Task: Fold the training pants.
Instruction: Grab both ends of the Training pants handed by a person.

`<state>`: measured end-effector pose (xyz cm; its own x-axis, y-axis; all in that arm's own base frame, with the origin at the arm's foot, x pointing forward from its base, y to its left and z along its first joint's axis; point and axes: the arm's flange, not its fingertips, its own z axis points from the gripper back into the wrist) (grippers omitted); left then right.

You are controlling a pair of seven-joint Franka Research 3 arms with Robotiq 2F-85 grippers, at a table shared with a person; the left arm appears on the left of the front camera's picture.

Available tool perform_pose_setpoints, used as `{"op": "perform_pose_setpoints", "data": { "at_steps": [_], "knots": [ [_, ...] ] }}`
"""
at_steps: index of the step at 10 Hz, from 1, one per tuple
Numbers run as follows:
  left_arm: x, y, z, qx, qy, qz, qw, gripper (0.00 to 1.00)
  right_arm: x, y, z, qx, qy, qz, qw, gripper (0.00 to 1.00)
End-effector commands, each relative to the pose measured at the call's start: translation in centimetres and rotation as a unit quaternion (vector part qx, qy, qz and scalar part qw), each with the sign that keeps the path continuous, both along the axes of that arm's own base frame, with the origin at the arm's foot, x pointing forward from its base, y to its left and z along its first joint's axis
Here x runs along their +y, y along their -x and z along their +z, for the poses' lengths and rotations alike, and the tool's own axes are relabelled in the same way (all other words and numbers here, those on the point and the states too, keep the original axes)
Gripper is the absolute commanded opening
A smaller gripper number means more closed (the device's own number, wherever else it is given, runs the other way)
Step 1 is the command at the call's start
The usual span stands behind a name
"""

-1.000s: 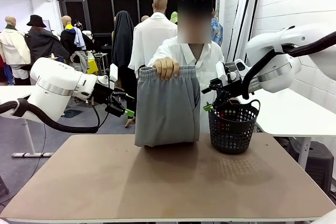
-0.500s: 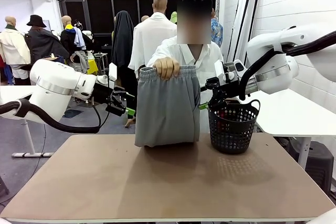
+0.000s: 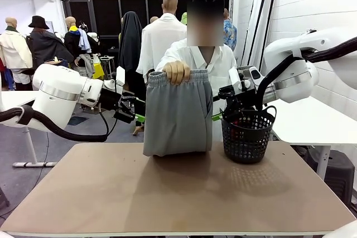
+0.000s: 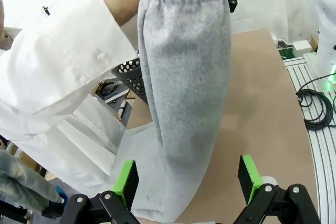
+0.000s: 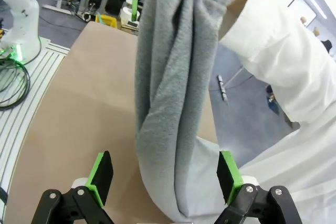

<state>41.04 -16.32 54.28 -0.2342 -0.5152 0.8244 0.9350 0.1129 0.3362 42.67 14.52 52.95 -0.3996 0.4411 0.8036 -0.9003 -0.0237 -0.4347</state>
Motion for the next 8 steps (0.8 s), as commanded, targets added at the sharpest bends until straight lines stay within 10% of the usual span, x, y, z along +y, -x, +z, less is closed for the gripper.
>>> {"op": "perform_pose_setpoints", "data": {
  "at_steps": [1,8],
  "knots": [
    [-0.05,0.22,-0.11,-0.017,0.024,-0.011,1.0,1.0,0.26,0.78,-0.64,-0.014,-0.021,0.009,1.0,1.0],
    [-0.56,0.85,0.21,-0.019,0.071,-0.018,0.997,1.0,1.21,0.99,-1.17,-0.019,-0.101,0.025,0.994,1.0]
  ]
}}
